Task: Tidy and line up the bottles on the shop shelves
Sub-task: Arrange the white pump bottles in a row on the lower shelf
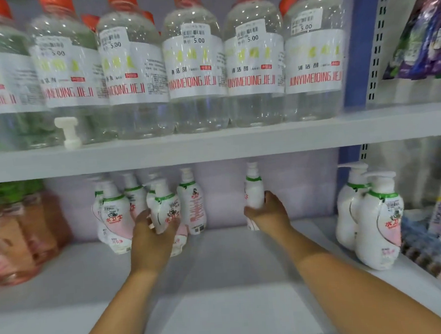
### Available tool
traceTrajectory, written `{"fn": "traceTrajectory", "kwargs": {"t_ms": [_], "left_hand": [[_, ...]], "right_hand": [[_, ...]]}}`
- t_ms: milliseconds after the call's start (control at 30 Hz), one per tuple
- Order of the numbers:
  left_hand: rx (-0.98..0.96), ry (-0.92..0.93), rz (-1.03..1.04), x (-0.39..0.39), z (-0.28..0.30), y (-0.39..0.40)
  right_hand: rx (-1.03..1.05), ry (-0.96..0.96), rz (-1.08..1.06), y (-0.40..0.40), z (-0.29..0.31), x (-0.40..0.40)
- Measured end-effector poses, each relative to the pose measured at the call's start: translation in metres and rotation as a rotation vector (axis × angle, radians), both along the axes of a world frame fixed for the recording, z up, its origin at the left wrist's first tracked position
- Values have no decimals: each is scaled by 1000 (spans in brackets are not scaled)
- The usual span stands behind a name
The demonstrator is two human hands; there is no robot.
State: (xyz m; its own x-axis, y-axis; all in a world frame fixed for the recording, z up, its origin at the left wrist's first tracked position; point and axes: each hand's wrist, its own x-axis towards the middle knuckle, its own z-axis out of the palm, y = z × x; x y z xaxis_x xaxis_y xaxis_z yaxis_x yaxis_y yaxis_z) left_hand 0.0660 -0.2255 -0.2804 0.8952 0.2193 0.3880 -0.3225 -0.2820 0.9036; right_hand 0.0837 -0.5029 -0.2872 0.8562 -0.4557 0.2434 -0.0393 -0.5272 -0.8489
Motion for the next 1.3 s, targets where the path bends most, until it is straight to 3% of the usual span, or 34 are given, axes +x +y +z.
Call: {"fn": "traceTrajectory", "kwargs": {"t_ms": [100,333,433,700,833,1000,1300], "left_hand": [[93,24,14,8,-8,10],[203,85,-200,15,-13,-10],[238,96,-309,18,-8,-31],[230,259,-734,1,4,-137],[145,288,-882,-14,8,-178],[133,231,-881,-30,1,-202],[56,174,-922,-34,-12,-200]], "right_hand": [[38,20,81,-2,-1,-16],[99,47,235,-21,9,-96],[157,37,166,-27,5,-134],[147,-253,76,-38,-6,-203],[-33,-337,-143,-44,-22,-213],[-233,-299,-375,-38,-19,-202],[-241,-328,-402,-42,-21,-191]]}}
